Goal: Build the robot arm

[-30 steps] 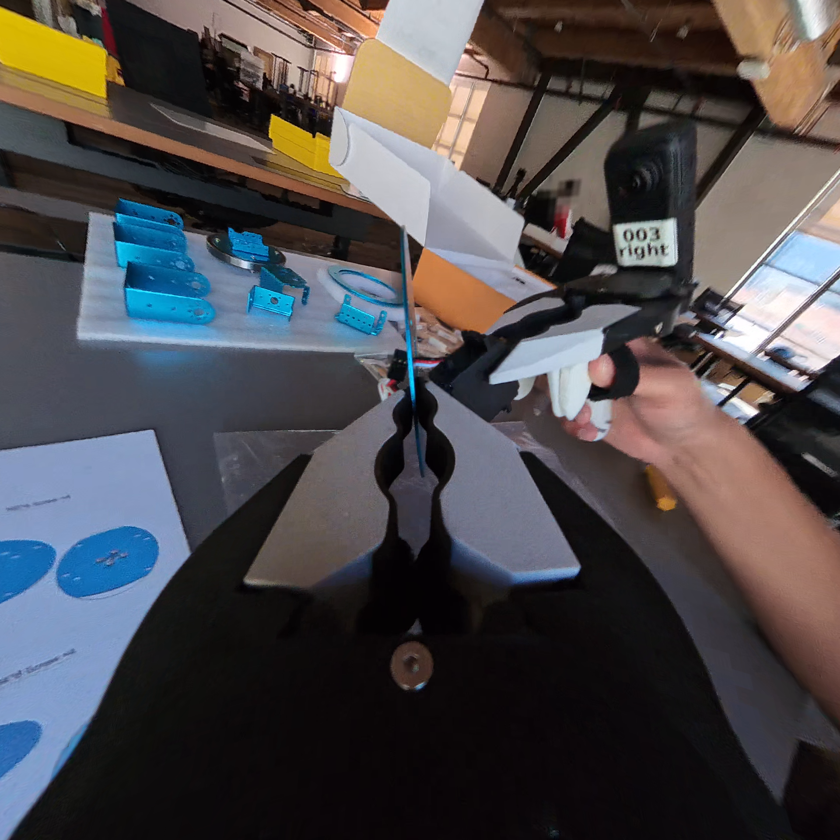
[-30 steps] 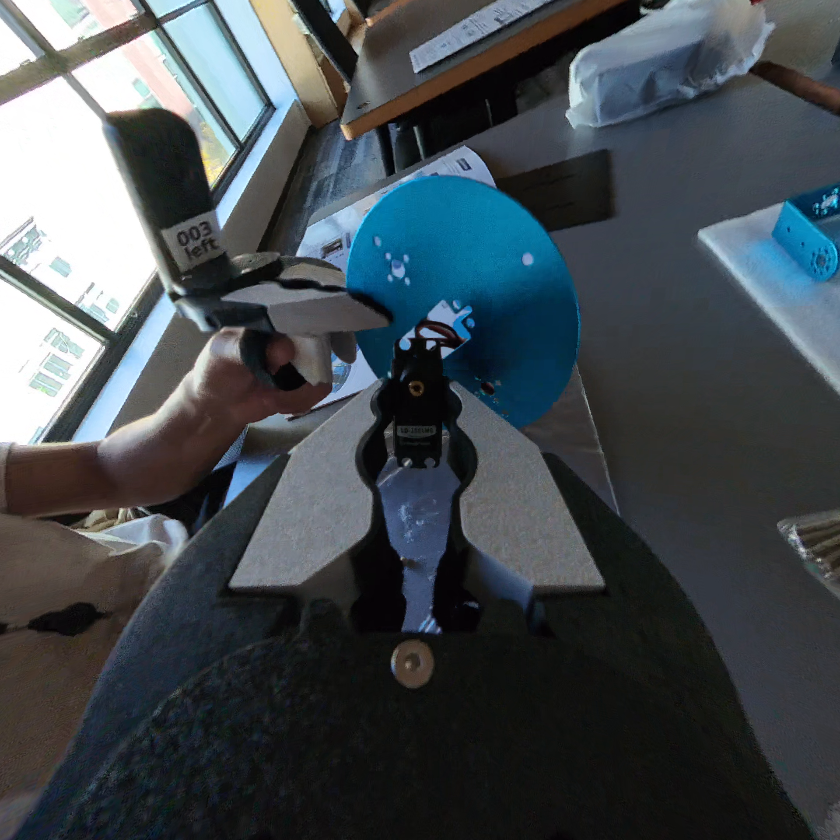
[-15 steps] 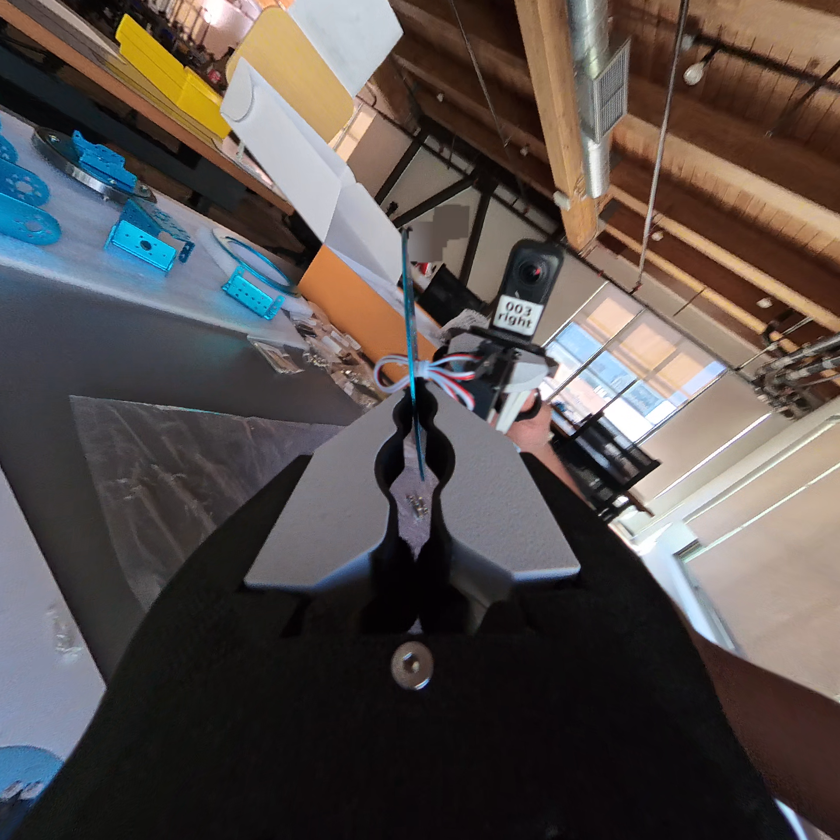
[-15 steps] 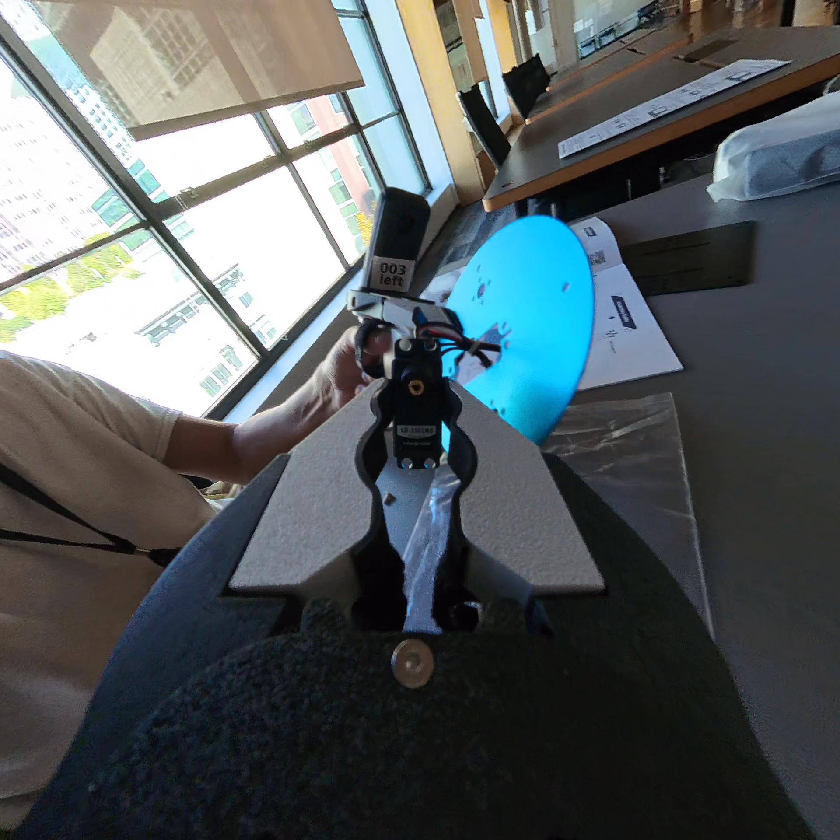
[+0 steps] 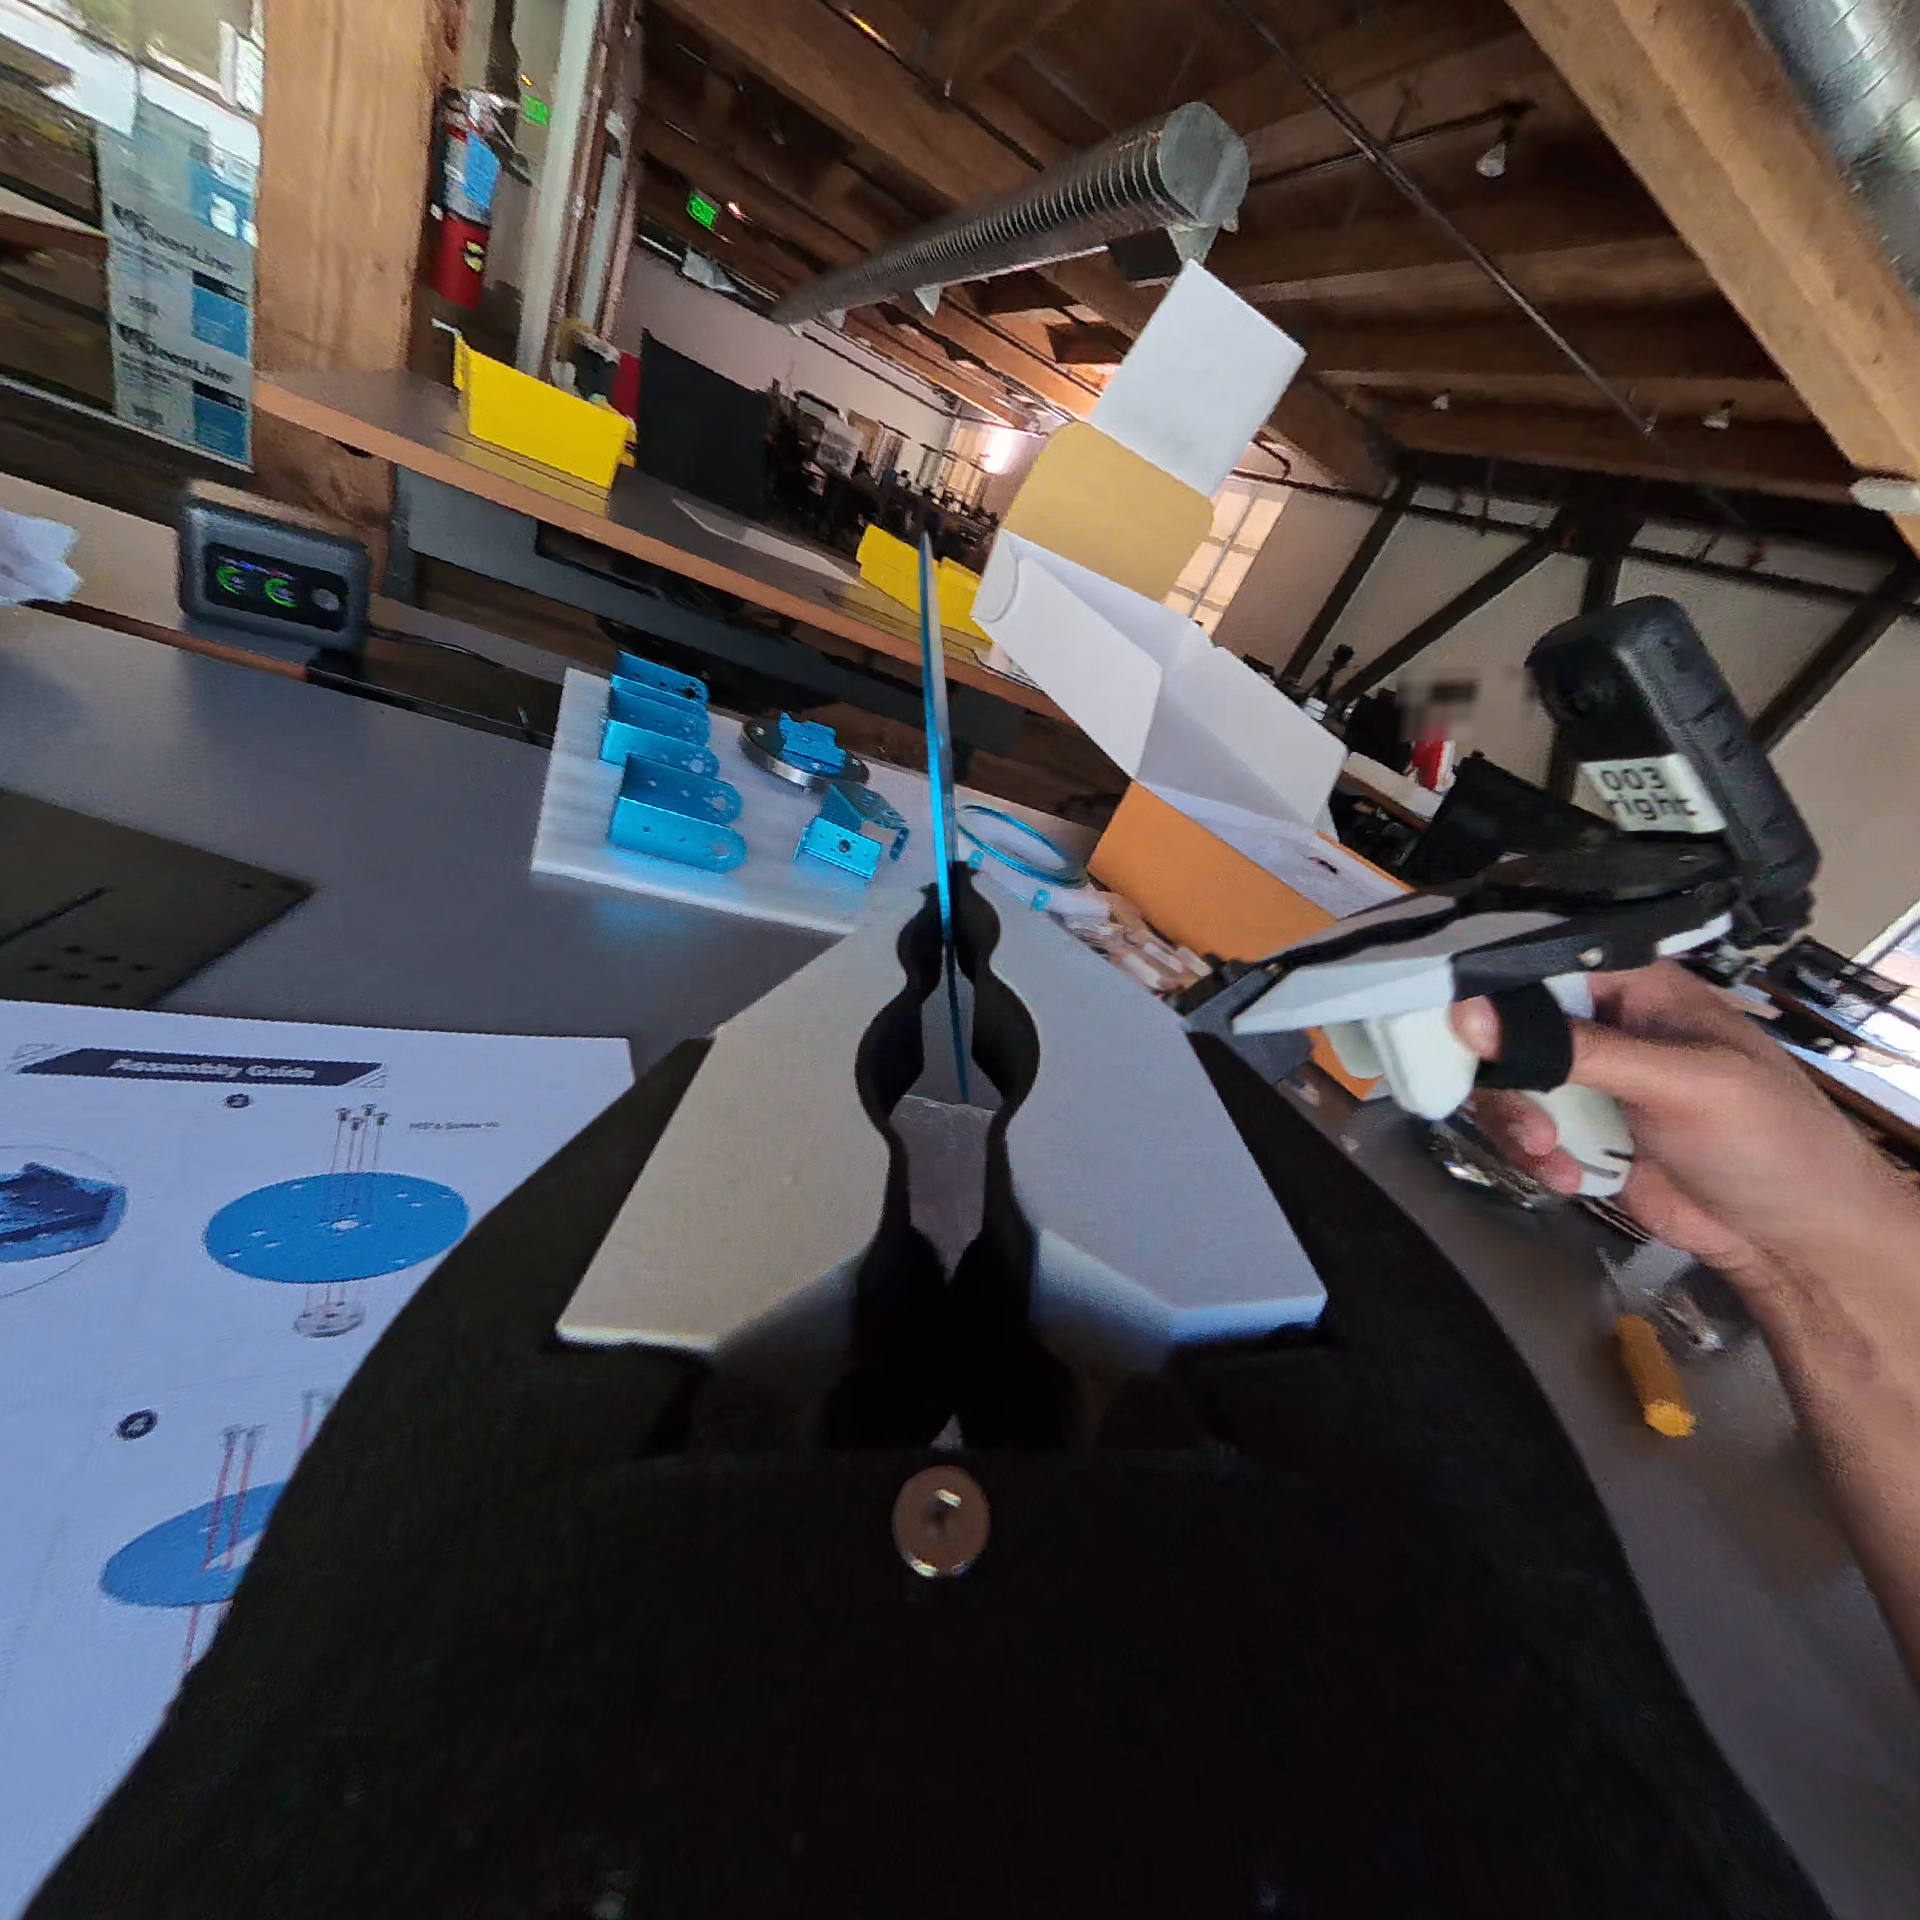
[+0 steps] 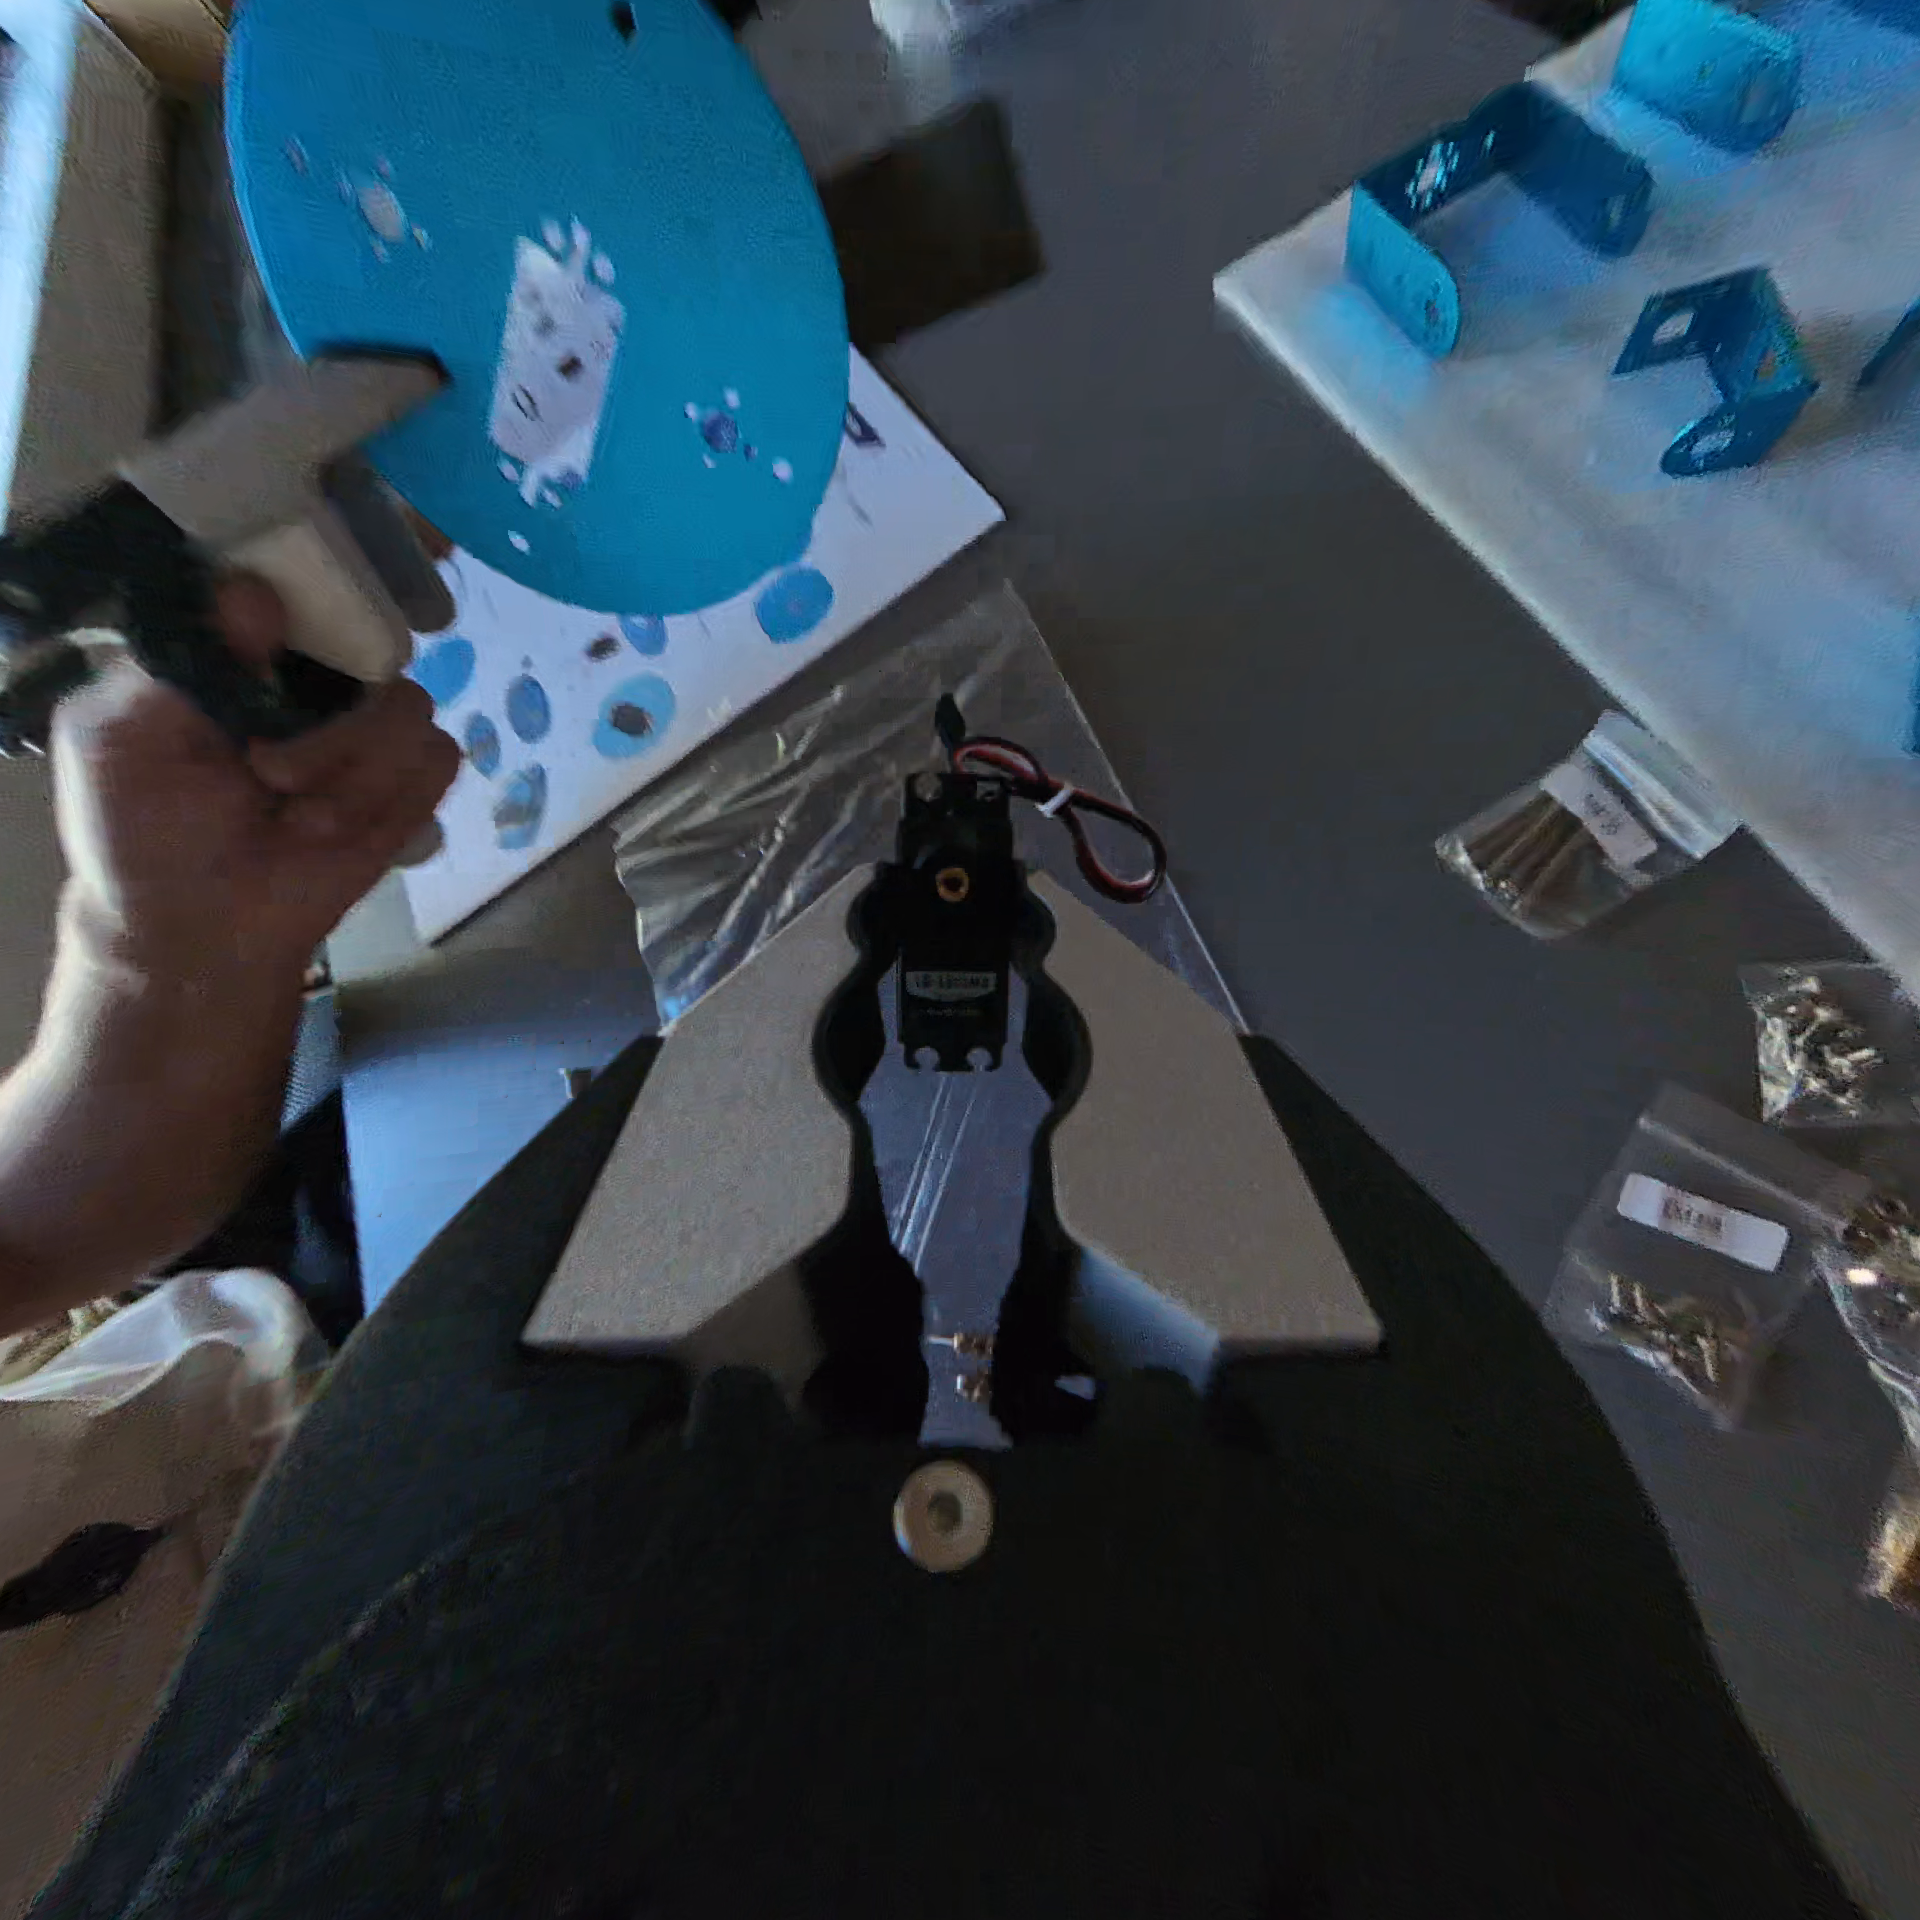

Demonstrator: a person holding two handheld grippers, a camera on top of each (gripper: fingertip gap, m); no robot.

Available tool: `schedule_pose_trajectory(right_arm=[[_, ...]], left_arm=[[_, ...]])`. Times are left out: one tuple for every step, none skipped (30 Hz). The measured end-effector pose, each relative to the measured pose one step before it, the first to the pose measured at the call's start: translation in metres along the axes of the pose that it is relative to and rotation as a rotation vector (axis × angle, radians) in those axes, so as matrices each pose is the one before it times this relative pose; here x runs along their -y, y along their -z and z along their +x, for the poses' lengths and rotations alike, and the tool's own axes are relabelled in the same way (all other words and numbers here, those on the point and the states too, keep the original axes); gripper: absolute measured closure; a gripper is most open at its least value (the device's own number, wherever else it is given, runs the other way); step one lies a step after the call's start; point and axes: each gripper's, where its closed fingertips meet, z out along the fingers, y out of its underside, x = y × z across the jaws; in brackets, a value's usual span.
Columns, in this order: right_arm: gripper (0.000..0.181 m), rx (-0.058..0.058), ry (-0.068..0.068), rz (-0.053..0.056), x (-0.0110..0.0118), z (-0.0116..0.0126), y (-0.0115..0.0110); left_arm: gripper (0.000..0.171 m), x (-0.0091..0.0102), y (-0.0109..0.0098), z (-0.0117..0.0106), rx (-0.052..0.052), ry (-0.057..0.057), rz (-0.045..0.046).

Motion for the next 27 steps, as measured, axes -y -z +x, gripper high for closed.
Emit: schedule_pose_trajectory(right_arm=[[0.161,-0.0337,0.0182,-0.0698,-0.00867,-0.00270,-0.00607],[0.161,-0.0228,0.0095,-0.0656,-0.00812,-0.00343,-0.00679],[0.161,-0.0177,0.0027,-0.0594,-0.00751,-0.00284,-0.00693],[0.161,-0.0235,0.0090,-0.0538,-0.00676,-0.00092,-0.00702],[0.161,-0.0329,0.0162,-0.0434,-0.00523,0.00111,-0.00660],[0.161,-0.0184,0.0136,-0.0325,-0.00388,-0.00014,-0.00626],[0.161,-0.0024,0.0091,-0.0264,-0.00306,-0.00143,-0.00585],[0.161,0.0012,0.0033,-0.0177,-0.00212,-0.00109,-0.00551],[0.161,0.0028,0.0062,-0.0146,-0.00172,-0.00082,-0.00491],[0.161,-0.0027,0.0067,-0.0074,-0.00069,0.00053,-0.00370],[0.161,0.0033,-0.0009,0.0091,0.00153,0.00007,-0.00181],[0.161,0.0067,-0.0045,0.0090,0.00134,-0.00006,-0.00047],[0.161,0.0051,-0.0001,0.0032,0.00027,0.00016,0.00002],[0.161,0.0072,0.0029,0.0061,0.00037,-0.00015,-0.00016],[0.161,0.0092,0.0060,0.0098,0.00069,-0.00034,-0.00078],[0.159,0.0158,0.0047,0.0088,0.00055,-0.00093,-0.00143],[0.157,0.0232,0.0003,0.0061,0.00035,-0.00156,-0.00152],[0.155,0.0228,-0.0073,0.0065,0.00028,-0.00094,-0.00129],[0.155,0.0192,-0.0115,0.0078,0.00039,-0.00037,-0.00058],[0.155,0.0181,-0.0074,0.0057,0.00017,-0.00059,-0.00023],[0.154,0.0140,-0.0009,0.0067,0.00042,-0.00071,0.00041],[0.154,0.0049,-0.0003,0.0015,-0.00023,-0.00040,0.00163],[0.157,-0.0105,-0.0060,-0.0134,-0.00252,0.00070,0.00373],[0.161,-0.0171,0.0017,-0.0249,-0.00416,0.00036,0.00472],[0.161,-0.0190,0.0242,-0.0288,-0.00423,-0.00057,0.00414],[0.161,-0.0196,0.0291,-0.0189,-0.00285,-0.00074,0.00431],[0.161,-0.0049,0.0121,-0.0112,-0.00200,-0.00209,0.00414]], left_arm=[[0.171,-0.00076,-0.00106,0.00264,-0.0173,0.0229,-0.01082],[0.171,-0.00041,-0.00096,0.00201,-0.0112,0.0206,-0.00436],[0.171,-0.00073,-0.00088,0.00210,-0.0128,0.0219,-0.00526],[0.171,-0.00088,-0.00080,0.00193,-0.0144,0.0263,-0.00525],[0.171,-0.00061,-0.00057,0.00157,-0.0132,0.0267,-0.00225],[0.171,-0.00047,-0.00023,0.00130,-0.0114,0.0222,-0.00052],[0.171,-0.00043,-0.00015,0.00086,-0.0076,0.0170,0.00073],[0.171,-0.00071,-0.00006,0.00051,-0.0036,0.0122,0.00038],[0.171,-0.00130,-0.00028,0.00039,-0.0018,0.0100,-0.00139],[0.171,-0.00170,-0.00035,0.00058,-0.0032,0.0115,-0.00289],[0.171,-0.00190,-0.00053,0.00102,-0.0052,0.0144,-0.00267],[0.171,-0.00202,-0.00051,0.00124,-0.0066,0.0149,-0.00267],[0.171,-0.00203,-0.00071,0.00117,-0.0050,0.0168,-0.00073],[0.171,-0.00209,-0.00071,0.00090,-0.0027,0.0184,0.00122],[0.171,-0.00208,-0.00085,0.00086,-0.0026,0.0185,0.00225],[0.171,-0.00183,-0.00077,0.00068,-0.0041,0.0217,0.00405],[0.171,-0.00105,-0.00058,0.00058,-0.0055,0.0256,0.00673],[0.171,-0.00053,-0.00049,0.00025,-0.0064,0.0244,0.00612],[0.171,-0.00050,-0.00034,0.00003,-0.0060,0.0196,0.00345],[0.171,-0.00008,-0.00007,-0.00042,-0.0031,0.0130,0.00294],[0.171,0.00002,0.00028,-0.00069,-0.0004,0.0043,0.00122],[0.171,0.00004,0.00047,-0.00061,0.0011,-0.0027,-0.00119],[0.171,0.00038,0.00085,-0.00052,0.0009,-0.0060,-0.00215],[0.171,0.00069,0.00111,-0.00025,-0.0001,-0.0064,-0.00230],[0.171,0.00102,0.00126,-0.00030,-0.0003,-0.0053,-0.00208],[0.171,0.00167,0.00144,-0.00034,0.0010,-0.0045,0.00062],[0.171,0.00219,0.00143,-0.00033,0.0024,-0.0054,0.00309]])
